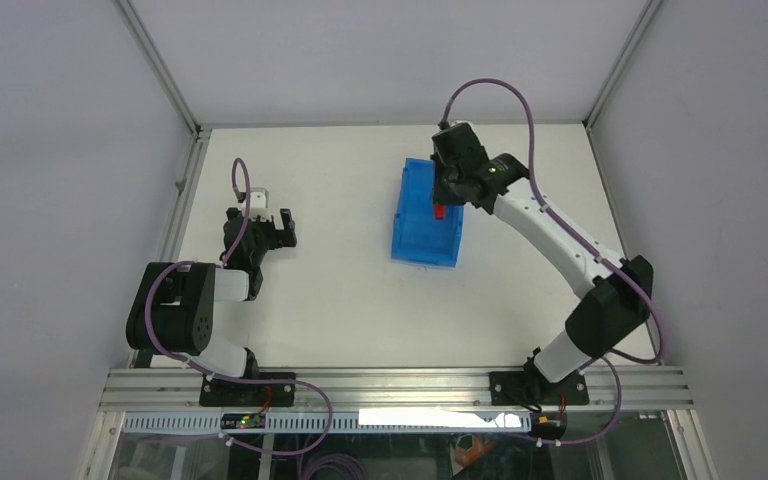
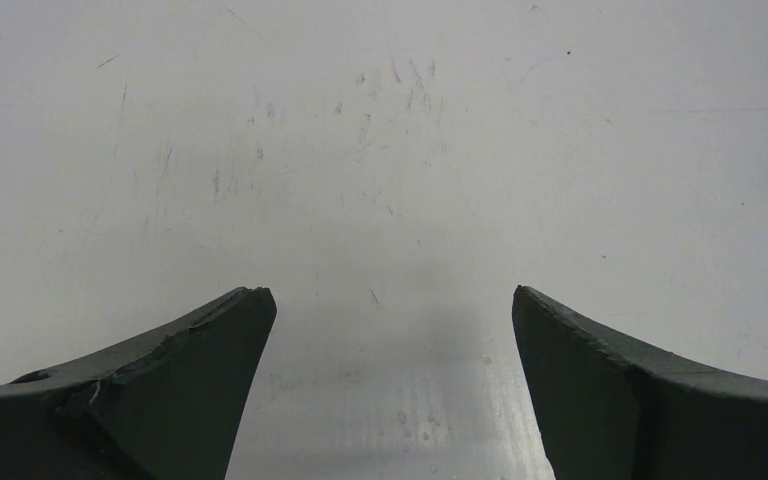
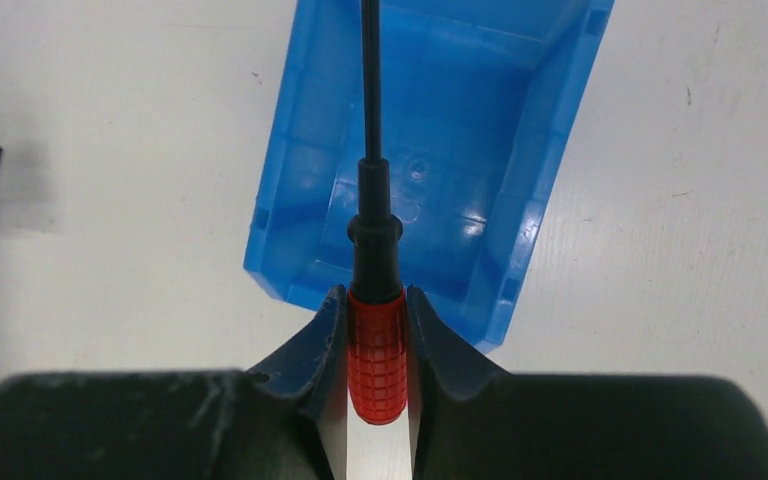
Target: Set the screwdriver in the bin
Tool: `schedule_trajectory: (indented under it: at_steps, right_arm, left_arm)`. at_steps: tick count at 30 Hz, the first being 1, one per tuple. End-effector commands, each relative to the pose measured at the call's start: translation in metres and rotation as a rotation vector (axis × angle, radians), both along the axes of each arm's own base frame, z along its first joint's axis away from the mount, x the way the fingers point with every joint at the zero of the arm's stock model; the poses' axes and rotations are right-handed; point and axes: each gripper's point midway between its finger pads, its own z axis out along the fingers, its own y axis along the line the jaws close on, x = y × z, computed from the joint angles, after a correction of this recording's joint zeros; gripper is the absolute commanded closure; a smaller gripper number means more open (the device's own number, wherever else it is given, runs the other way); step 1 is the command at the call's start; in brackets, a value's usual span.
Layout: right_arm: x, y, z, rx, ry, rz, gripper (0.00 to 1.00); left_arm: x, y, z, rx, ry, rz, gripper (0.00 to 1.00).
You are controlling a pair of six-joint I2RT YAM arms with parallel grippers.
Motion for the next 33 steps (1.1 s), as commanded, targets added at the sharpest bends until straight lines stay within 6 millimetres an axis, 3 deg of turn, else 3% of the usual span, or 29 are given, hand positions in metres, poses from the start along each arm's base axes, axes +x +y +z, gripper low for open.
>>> schedule_trajectory:
  at_steps: [1,12,15,18,20,23,27,28,33]
  right_arm:
    - [0.027,0.013,-0.020,-0.012,0.004,-0.041,0.86]
    - [0.044,0.028,-0.143,-0.102,0.198,-0.096,0.75]
    - [0.046,0.032,-0.161,-0.114,0.230,-0.090,0.70]
    - [0.047,0.031,-0.165,-0.128,0.241,-0.094,0.61]
    - [0.048,0.031,-0.158,-0.128,0.233,-0.088,0.52]
    - [0.051,0.029,-0.133,-0.122,0.192,-0.087,0.49]
    - [0.052,0.029,-0.081,-0.064,0.090,-0.068,0.46]
    - [0.051,0.027,-0.062,-0.048,0.052,-0.065,0.44]
    - [0.038,0.005,-0.005,-0.042,-0.081,-0.057,0.28]
  left_arm:
    - [0.004,-0.007,0.016,-0.020,-0.052,-0.016,0.01]
    - [0.004,-0.007,0.016,-0.020,-0.052,-0.016,0.01]
    - [0.004,-0.007,0.016,-0.020,-0.053,-0.016,0.01]
    - [0.004,-0.007,0.016,-0.020,-0.052,-0.016,0.01]
    - [0.004,-0.007,0.015,-0.020,-0.051,-0.017,0.01]
    - [0.004,-0.007,0.015,-0.020,-0.051,-0.016,0.01]
    - [0.004,-0.007,0.016,-0.020,-0.051,-0.016,0.01]
    - [0.004,-0.007,0.016,-0.020,-0.053,-0.016,0.01]
    - [0.004,-0.007,0.015,-0.020,-0.051,-0.017,0.01]
